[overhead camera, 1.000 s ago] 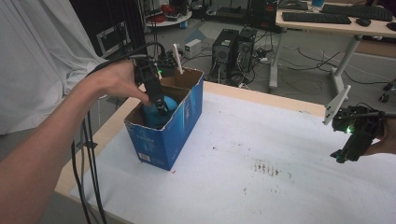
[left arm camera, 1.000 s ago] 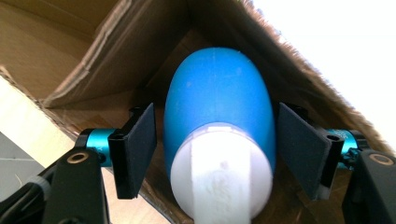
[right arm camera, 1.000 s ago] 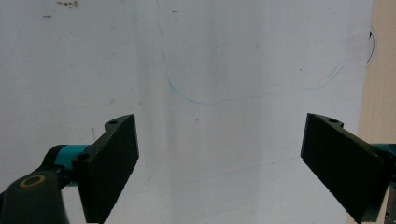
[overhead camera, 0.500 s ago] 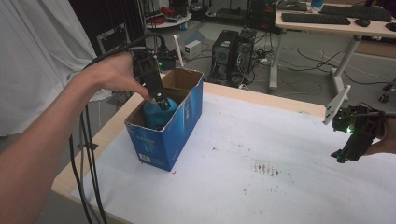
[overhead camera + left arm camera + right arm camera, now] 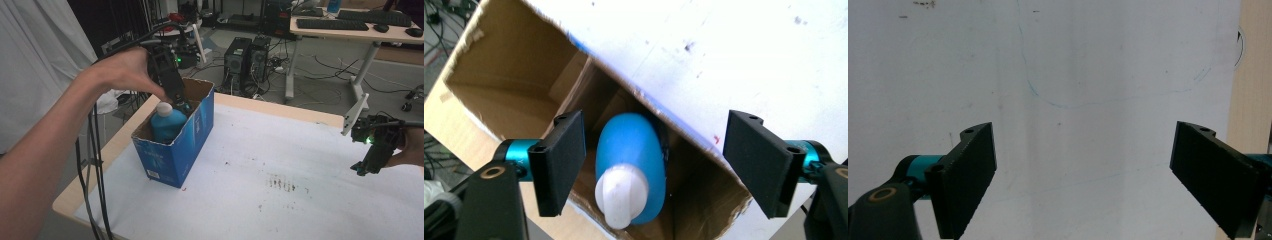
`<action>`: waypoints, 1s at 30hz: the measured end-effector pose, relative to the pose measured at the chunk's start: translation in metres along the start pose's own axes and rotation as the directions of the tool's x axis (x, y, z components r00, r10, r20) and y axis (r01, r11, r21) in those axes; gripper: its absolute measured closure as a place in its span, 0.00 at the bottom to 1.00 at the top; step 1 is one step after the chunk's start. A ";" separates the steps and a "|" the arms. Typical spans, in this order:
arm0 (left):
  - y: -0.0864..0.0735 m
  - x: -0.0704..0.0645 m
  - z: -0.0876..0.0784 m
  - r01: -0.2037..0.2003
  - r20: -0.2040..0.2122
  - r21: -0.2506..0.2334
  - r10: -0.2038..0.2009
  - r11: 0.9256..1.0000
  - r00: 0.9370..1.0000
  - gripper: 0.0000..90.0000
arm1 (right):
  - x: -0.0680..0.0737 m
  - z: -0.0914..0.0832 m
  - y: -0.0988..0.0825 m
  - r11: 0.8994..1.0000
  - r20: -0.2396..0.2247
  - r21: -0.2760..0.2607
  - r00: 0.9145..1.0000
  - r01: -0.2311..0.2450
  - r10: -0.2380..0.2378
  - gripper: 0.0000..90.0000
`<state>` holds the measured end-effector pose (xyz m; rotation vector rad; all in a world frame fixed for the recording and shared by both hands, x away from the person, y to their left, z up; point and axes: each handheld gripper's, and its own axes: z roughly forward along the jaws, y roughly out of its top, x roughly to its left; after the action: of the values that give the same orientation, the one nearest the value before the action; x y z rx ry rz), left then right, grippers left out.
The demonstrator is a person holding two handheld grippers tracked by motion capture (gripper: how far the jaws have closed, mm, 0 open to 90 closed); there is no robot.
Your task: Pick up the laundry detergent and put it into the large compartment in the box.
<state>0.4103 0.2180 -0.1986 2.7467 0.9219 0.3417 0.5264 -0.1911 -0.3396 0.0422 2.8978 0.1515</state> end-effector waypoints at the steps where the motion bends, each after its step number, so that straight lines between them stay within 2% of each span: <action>1: 0.002 -0.002 -0.001 -0.002 -0.001 -0.001 0.002 1.000 1.000 0.25 | 0.000 0.000 0.000 1.000 0.002 0.002 1.000 -0.003 0.003 0.12; 3: 0.008 -0.007 -0.002 -0.026 -0.004 -0.002 0.026 1.000 1.000 0.21 | 0.000 -0.001 0.000 1.000 0.003 0.002 1.000 0.000 0.000 0.12; 11: 0.025 -0.018 -0.002 -0.075 0.010 -0.012 0.075 0.997 0.997 0.20 | 0.001 -0.003 -0.002 1.000 0.009 0.002 1.000 -0.003 0.003 0.12; 18: 0.052 -0.033 0.003 -0.137 0.028 -0.011 0.137 0.991 0.990 0.20 | 0.001 -0.006 -0.001 1.000 0.011 -0.006 1.000 -0.006 0.006 0.12; 19: 0.052 -0.033 0.003 -0.137 0.028 -0.011 0.137 0.991 0.990 0.20 | 0.001 -0.006 -0.001 1.000 0.012 -0.007 1.000 -0.003 0.004 0.12; 23: 0.070 -0.045 0.011 -0.180 0.049 -0.009 0.181 0.984 0.982 0.20 | 0.002 -0.006 0.000 1.000 0.010 -0.007 1.000 -0.007 0.007 0.12; 30: 0.091 -0.063 0.025 -0.239 0.072 0.003 0.239 0.971 0.968 0.20 | 0.002 -0.006 0.001 1.000 0.014 -0.013 1.000 -0.004 0.004 0.12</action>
<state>0.4202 0.1053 -0.2062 2.8651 0.5771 0.2776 0.5229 -0.1905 -0.3339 0.0464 2.8822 0.1697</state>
